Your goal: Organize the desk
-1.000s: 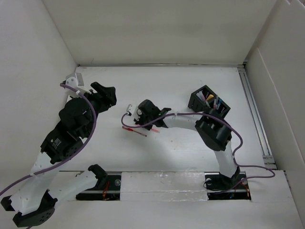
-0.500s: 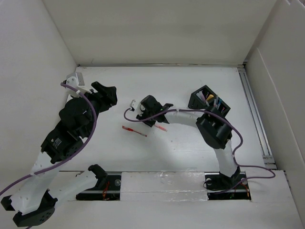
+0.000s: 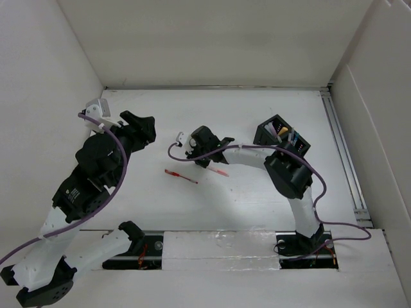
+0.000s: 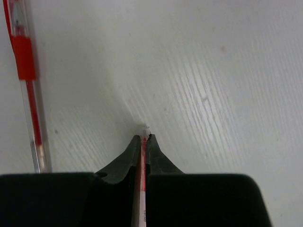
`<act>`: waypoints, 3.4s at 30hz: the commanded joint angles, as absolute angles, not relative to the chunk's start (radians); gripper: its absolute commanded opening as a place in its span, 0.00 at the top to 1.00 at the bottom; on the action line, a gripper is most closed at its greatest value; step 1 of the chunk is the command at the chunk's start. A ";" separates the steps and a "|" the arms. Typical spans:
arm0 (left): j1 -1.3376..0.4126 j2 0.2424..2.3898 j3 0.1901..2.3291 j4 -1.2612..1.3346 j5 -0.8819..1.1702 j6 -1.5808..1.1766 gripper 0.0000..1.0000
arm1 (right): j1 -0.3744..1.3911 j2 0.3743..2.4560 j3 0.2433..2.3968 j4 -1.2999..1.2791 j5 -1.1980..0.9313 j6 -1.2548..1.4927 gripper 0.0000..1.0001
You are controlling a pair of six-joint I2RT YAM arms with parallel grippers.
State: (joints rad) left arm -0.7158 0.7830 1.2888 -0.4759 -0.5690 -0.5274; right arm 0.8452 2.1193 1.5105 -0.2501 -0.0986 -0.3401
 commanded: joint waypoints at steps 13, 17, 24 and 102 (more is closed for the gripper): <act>-0.712 0.854 1.287 -0.354 -0.465 -0.502 0.42 | 0.325 1.330 1.123 0.232 -0.500 -0.265 1.00; -0.712 0.874 1.296 -0.347 -0.448 -0.509 0.42 | 0.131 1.244 1.010 0.356 -0.627 -0.181 1.00; -0.712 0.897 1.312 -0.341 -0.419 -0.512 0.42 | -0.087 1.272 0.835 0.733 -0.843 0.036 1.00; -0.712 0.865 1.316 -0.322 -0.332 -0.448 0.32 | 0.564 1.652 1.165 0.596 -0.589 -0.063 1.00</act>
State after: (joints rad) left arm -0.7158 0.7868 1.3037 -0.3794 -0.4366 -0.4858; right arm 0.7090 1.8194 1.2411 0.2546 -0.4808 -0.1547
